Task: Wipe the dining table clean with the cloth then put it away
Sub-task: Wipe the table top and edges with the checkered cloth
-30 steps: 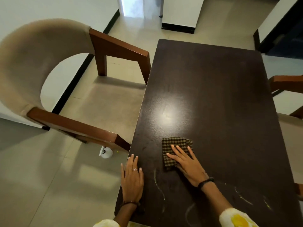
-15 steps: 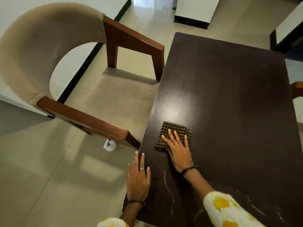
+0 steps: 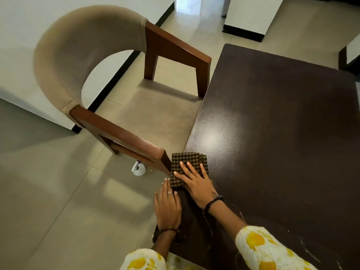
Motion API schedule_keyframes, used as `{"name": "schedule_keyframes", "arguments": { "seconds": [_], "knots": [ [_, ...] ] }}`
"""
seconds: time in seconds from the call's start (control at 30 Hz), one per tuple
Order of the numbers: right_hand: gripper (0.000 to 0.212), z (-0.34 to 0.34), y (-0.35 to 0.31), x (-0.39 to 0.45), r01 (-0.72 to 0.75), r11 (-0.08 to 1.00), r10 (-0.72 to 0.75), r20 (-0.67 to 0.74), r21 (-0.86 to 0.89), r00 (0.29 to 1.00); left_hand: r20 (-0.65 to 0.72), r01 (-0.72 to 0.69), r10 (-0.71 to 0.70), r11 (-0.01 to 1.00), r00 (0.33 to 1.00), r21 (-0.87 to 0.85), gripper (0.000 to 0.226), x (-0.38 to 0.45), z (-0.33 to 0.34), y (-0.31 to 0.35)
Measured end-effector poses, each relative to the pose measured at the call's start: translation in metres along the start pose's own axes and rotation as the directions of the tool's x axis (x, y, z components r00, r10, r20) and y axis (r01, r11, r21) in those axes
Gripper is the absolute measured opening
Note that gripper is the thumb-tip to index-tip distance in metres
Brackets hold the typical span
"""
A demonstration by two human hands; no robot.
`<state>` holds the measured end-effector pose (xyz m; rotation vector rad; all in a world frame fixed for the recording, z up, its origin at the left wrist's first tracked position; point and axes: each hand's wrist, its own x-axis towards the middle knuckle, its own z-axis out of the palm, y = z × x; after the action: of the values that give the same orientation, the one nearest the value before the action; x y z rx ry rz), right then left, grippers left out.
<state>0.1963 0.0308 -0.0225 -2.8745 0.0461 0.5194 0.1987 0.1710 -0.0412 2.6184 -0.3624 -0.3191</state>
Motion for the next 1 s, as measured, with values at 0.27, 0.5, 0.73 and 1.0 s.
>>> {"name": "schedule_keyframes", "arguments": {
  "seconds": [0.27, 0.5, 0.73, 1.0],
  "knots": [
    [0.045, 0.017, 0.050, -0.083, 0.066, 0.995, -0.067, 0.014, 0.078, 0.998, -0.025, -0.009, 0.008, 0.999, 1.000, -0.048, 0.050, -0.001, 0.001, 0.001],
    [0.039, -0.020, 0.082, -0.042, -0.045, 0.963, 0.048, -0.003, 0.266, 0.999, -0.034, -0.009, 0.006, 0.997, 0.999, -0.082, 0.052, 0.003, 0.010, -0.001],
    [0.042, -0.029, 0.047, 0.020, -0.025, 0.976, 0.023, 0.012, 0.215, 1.000, -0.055, -0.001, -0.006, 0.993, 0.998, -0.115, 0.050, 0.003, 0.012, -0.001],
    [0.044, -0.014, 0.040, 0.007, 0.220, 0.975, -0.220, 0.021, 0.022, 0.975, -0.062, -0.014, 0.010, 0.998, 0.998, -0.069, 0.051, 0.002, 0.013, -0.003]
  ]
}}
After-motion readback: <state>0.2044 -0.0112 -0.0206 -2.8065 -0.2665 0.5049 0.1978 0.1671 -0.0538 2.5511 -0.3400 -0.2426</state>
